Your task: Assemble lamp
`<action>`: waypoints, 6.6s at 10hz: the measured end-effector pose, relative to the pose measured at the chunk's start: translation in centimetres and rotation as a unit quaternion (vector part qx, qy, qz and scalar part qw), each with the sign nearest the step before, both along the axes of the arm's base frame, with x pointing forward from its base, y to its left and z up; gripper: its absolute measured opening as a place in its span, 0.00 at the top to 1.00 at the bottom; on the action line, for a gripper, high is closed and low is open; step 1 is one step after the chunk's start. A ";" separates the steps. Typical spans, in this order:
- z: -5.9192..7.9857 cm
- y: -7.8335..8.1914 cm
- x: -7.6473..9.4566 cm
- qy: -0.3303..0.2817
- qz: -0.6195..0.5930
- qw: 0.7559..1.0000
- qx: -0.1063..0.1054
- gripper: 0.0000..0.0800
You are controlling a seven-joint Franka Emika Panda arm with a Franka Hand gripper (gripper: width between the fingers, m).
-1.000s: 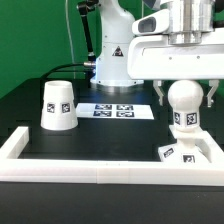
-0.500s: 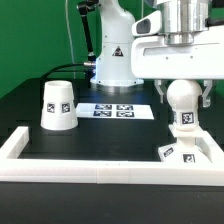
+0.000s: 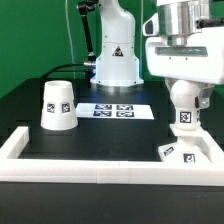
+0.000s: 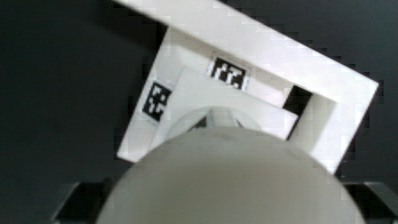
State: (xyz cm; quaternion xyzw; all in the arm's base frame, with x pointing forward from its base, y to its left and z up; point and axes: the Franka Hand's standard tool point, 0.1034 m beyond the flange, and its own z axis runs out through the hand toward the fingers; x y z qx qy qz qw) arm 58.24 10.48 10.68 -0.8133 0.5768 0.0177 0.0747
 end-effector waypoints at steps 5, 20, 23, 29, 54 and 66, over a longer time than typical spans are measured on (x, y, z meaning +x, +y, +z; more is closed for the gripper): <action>0.1 0.3 0.3 -0.012 0.020 1.000 0.004 0.15; 0.5 0.1 1.0 -0.100 0.673 0.729 -0.080 0.13; 0.5 0.0 1.1 -0.102 0.740 0.659 -0.089 0.13; 0.2 -0.1 0.7 -0.084 0.874 0.470 -0.090 0.13; 0.1 -0.9 0.8 -0.069 0.797 0.588 -0.119 0.28; 0.0 -0.4 0.5 -0.058 0.419 0.901 -0.093 0.28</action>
Offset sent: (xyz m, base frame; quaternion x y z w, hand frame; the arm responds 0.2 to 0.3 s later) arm 0.0000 0.0000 0.0000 0.0000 0.0000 0.0000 1.0000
